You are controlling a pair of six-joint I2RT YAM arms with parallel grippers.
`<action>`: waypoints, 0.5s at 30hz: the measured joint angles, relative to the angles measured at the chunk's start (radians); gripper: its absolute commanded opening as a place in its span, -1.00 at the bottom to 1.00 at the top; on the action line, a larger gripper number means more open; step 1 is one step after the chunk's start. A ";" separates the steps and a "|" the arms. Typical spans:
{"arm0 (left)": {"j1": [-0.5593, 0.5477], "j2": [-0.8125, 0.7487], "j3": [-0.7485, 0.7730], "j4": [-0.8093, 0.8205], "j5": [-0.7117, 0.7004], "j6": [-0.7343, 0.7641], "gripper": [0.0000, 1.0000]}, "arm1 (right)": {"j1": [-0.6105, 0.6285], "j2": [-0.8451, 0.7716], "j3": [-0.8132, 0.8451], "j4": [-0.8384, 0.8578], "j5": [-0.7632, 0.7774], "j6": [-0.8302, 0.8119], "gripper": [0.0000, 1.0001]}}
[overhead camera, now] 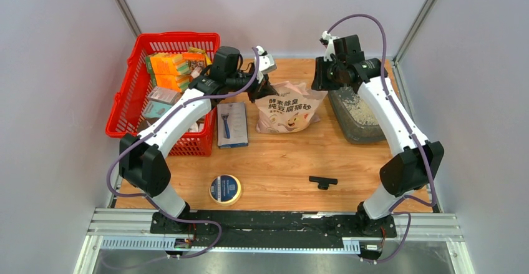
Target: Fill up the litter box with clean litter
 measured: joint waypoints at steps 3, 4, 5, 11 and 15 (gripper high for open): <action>0.000 -0.002 -0.005 0.009 -0.002 0.000 -1.00 | 0.005 -0.010 -0.056 0.023 0.022 0.006 -1.00; 0.000 -0.004 -0.007 0.010 -0.004 0.000 -1.00 | 0.006 -0.013 -0.072 0.031 0.025 0.011 -1.00; 0.000 -0.004 -0.008 0.011 -0.005 0.000 -1.00 | 0.006 -0.019 -0.094 0.049 0.026 0.015 -1.00; -0.002 -0.008 -0.017 0.025 -0.008 -0.002 -1.00 | 0.025 -0.043 -0.201 0.137 0.037 0.024 -1.00; -0.002 -0.008 -0.022 0.035 -0.008 -0.002 -1.00 | 0.032 -0.047 -0.248 0.187 0.038 0.026 -1.00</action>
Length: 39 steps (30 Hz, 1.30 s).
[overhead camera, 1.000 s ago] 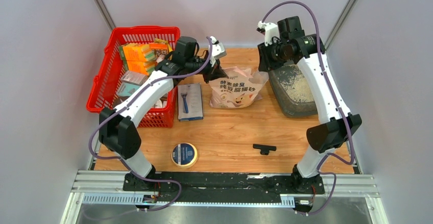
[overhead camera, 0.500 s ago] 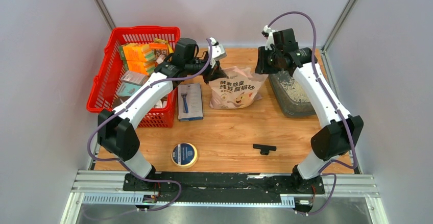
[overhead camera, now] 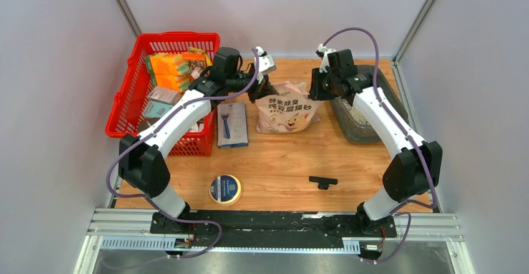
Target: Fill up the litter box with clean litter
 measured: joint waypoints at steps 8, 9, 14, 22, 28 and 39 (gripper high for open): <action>0.000 0.000 -0.004 0.013 -0.008 -0.004 -1.00 | -0.008 -0.004 -0.033 0.048 -0.027 -0.007 -1.00; 0.000 0.000 -0.004 0.014 -0.008 -0.004 -1.00 | -0.011 0.003 -0.031 0.048 -0.047 -0.011 -1.00; 0.000 0.002 -0.004 0.011 -0.007 0.004 -1.00 | -0.050 0.081 -0.003 0.055 -0.185 -0.031 -1.00; 0.000 0.013 0.008 0.001 -0.011 0.011 -1.00 | -0.127 0.132 0.016 0.060 -0.377 -0.014 -1.00; -0.006 0.016 0.020 -0.019 -0.032 0.024 -1.00 | -0.225 0.175 0.010 0.127 -0.576 0.233 -1.00; -0.006 0.053 0.107 -0.110 -0.076 0.078 -1.00 | -0.373 0.190 -0.011 0.301 -0.846 0.505 -1.00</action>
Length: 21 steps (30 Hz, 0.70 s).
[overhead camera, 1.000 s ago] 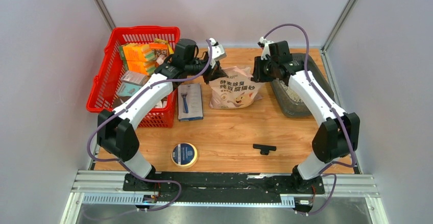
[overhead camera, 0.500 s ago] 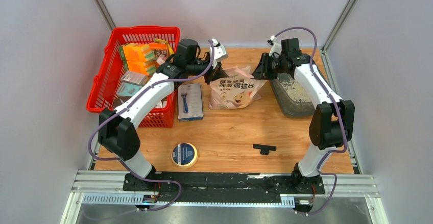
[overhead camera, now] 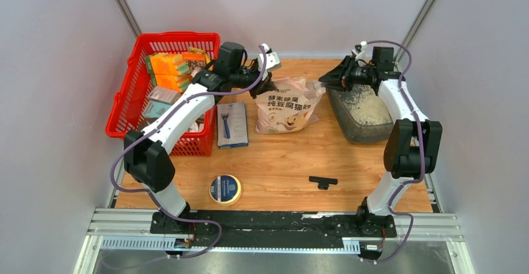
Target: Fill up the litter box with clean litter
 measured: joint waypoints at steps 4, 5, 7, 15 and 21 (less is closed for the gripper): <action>0.000 0.016 0.032 -0.028 -0.018 0.033 -1.00 | -0.060 0.000 -0.050 0.056 -0.086 0.042 -1.00; 0.000 0.016 0.034 -0.032 -0.021 0.040 -1.00 | -0.076 0.000 -0.061 0.063 -0.107 0.050 -1.00; 0.000 0.016 0.035 -0.038 -0.027 0.051 -1.00 | -0.102 0.000 -0.070 0.076 -0.142 0.066 -1.00; -0.003 0.016 0.045 -0.063 -0.039 0.089 -1.00 | -0.154 0.000 -0.095 0.164 -0.286 0.130 -1.00; -0.010 0.016 0.047 -0.068 -0.040 0.096 -1.00 | -0.170 0.000 -0.095 0.119 -0.335 0.076 -1.00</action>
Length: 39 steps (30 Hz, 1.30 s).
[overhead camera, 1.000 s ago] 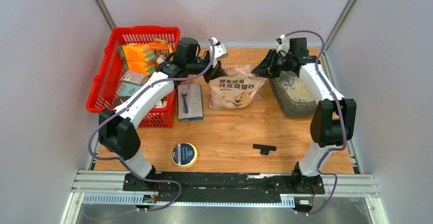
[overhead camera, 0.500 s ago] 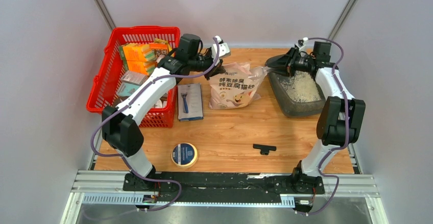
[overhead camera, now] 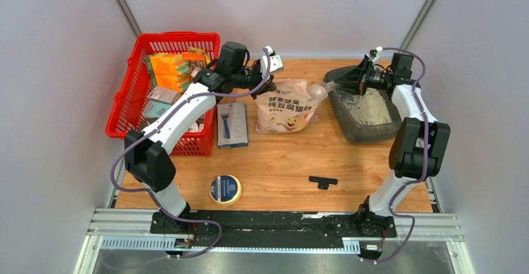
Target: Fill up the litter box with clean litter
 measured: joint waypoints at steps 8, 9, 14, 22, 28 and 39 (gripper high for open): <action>-0.004 -0.001 0.004 -0.011 0.000 0.005 -1.00 | -0.020 0.000 0.012 -0.026 -0.011 -0.028 -1.00; -0.004 -0.001 0.004 -0.011 -0.001 0.008 -1.00 | -0.021 0.000 0.017 -0.027 -0.013 -0.028 -1.00; -0.004 -0.001 0.004 -0.011 -0.004 0.014 -1.00 | -0.041 0.000 0.021 -0.029 -0.029 -0.026 -1.00; -0.003 -0.001 0.006 -0.013 -0.025 0.025 -1.00 | -0.099 -0.003 0.021 -0.030 -0.051 -0.015 -1.00; -0.002 0.006 0.022 -0.025 -0.039 0.031 -1.00 | -0.133 -0.012 0.020 -0.027 -0.053 0.000 -1.00; 0.000 0.017 0.034 -0.030 -0.045 0.037 -1.00 | -0.188 -0.037 -0.026 0.082 -0.039 0.119 -1.00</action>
